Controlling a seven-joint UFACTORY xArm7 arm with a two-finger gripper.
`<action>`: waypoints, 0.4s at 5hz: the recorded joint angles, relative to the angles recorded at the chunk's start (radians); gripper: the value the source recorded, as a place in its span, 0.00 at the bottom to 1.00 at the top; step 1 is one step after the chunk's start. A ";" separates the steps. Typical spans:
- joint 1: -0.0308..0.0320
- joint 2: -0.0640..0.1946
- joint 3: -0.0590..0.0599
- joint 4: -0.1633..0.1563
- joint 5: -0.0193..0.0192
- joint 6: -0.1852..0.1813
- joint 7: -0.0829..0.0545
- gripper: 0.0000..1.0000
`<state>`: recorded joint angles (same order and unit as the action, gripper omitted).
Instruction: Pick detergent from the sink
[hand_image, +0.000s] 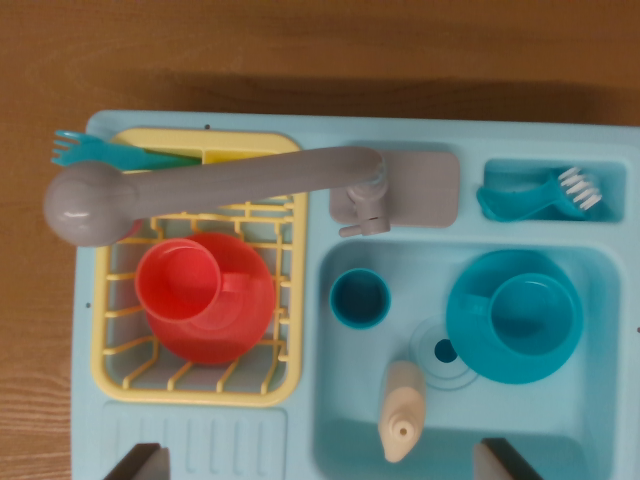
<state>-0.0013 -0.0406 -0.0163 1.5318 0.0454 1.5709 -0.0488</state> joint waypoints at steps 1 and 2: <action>-0.0010 0.001 -0.001 -0.023 -0.0013 -0.024 -0.001 0.00; -0.0010 0.001 -0.001 -0.023 -0.0013 -0.024 -0.001 0.00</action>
<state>-0.0023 -0.0396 -0.0176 1.5087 0.0441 1.5470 -0.0496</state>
